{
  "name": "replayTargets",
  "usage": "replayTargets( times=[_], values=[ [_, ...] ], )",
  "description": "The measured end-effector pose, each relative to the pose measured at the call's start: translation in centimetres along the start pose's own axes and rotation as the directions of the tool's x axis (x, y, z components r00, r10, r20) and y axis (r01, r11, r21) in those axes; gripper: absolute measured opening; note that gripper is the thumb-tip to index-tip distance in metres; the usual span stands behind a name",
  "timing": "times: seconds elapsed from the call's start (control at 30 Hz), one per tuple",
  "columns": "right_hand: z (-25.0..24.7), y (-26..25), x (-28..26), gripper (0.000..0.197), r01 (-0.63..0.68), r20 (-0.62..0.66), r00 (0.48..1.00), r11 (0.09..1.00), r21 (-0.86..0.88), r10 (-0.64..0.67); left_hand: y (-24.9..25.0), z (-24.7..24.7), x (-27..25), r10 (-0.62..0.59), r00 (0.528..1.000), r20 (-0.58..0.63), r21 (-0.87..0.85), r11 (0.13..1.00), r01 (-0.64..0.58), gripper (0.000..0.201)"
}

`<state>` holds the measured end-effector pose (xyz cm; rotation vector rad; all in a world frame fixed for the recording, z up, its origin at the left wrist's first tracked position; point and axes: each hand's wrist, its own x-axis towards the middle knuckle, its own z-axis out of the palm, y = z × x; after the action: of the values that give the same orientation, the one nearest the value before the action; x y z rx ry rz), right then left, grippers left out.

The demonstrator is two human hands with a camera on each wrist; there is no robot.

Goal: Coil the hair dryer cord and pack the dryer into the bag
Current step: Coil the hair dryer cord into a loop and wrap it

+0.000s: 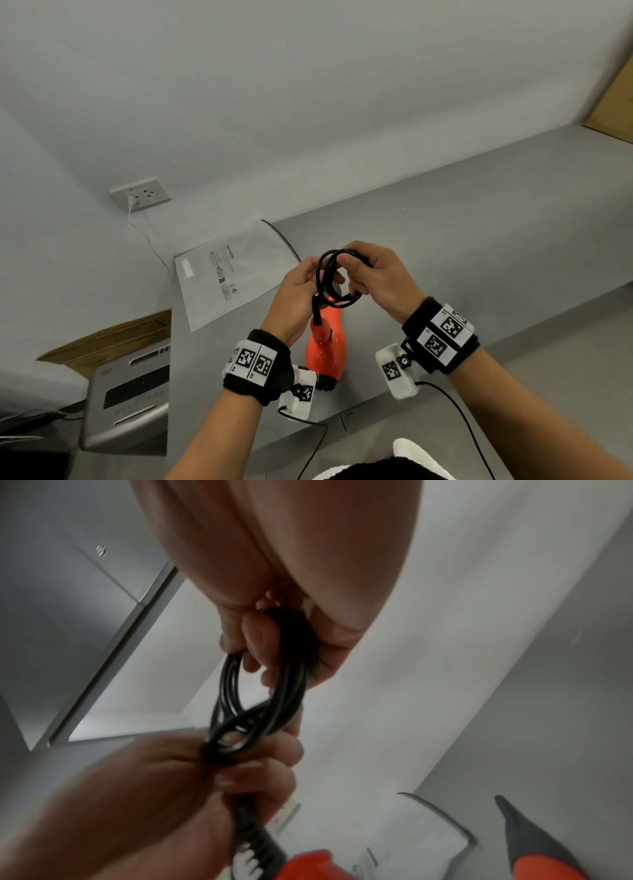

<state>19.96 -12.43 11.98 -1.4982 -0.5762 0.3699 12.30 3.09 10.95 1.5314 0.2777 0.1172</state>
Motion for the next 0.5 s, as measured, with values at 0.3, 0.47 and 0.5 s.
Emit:
replayTargets(
  times=[0.3,0.47,0.5],
  values=[
    [0.2,1.4,1.0,0.013,-0.041,-0.054,0.998,0.998,0.051,0.044,-0.4,-0.5,-0.7,-0.057,0.998,0.016,-0.097,0.994,0.058,0.039],
    [-0.2,1.4,1.4,0.017,-0.250,0.136,0.968,0.869,0.427,0.211,0.0,-0.1,-1.0,-0.104,0.995,-0.003,-0.244,0.965,0.100,0.036],
    [-0.1,1.6,1.3,0.017,-0.245,0.141,0.969,0.868,0.433,0.203,0.2,0.1,-1.1,-0.095,0.995,-0.015,-0.268,0.960,0.087,0.036]
  ],
)
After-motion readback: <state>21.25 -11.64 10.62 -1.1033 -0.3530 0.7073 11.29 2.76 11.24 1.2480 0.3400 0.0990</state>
